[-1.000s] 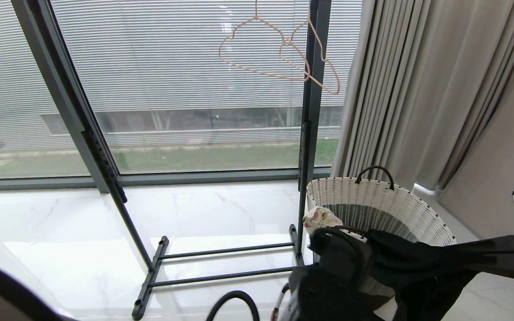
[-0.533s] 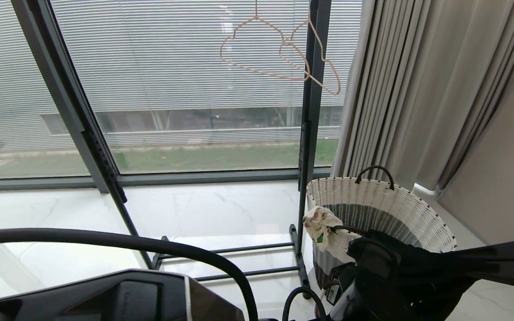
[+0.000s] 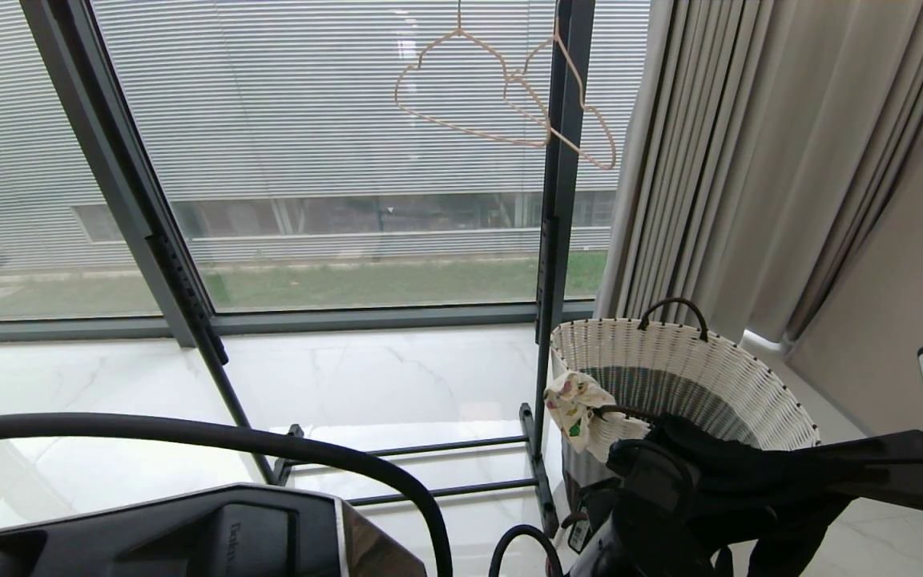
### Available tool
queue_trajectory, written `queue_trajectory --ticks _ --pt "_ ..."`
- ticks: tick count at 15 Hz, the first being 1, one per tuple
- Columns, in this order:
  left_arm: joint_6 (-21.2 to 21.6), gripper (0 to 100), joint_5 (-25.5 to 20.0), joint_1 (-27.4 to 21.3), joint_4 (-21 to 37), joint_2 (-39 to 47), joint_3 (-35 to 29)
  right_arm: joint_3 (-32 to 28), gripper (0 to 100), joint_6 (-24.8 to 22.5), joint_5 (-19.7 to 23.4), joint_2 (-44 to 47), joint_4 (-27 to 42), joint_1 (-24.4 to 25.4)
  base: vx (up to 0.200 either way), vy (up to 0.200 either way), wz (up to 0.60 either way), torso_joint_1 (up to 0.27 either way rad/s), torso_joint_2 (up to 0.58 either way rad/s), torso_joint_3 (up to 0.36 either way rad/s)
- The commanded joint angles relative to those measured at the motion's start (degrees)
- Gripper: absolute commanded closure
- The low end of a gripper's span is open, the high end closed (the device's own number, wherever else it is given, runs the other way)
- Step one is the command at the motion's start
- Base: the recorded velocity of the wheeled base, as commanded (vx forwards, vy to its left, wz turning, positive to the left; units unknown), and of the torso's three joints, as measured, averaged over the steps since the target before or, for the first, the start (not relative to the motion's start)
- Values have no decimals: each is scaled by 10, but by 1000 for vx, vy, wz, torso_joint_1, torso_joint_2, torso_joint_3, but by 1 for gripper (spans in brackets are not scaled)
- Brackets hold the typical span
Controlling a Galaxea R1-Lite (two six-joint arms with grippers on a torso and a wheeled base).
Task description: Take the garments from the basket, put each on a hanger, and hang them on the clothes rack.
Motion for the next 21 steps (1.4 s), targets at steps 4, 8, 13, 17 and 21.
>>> queue_trajectory --ticks 4,8,13,17,21 --pt "22 0 -2 14 -87 -25 48 -1 100 -2 1 8 -1 0 0 0 0 0 0 0" --pt "45 0 -1 38 -87 35 -3 -3 100 -9 1 6 0 28 0 0 0 0 0 0" --pt "79 100 -2 42 -88 63 -19 -3 100 -9 0 4 0 38 0 0 0 0 0 0" --pt "78 100 1 42 -88 64 -19 -3 100 -8 0 1 0 38 0 0 0 0 0 0" --pt "113 100 45 43 -157 101 -24 -1 100 5 -1 1 0 26 0 0 0 0 0 0"
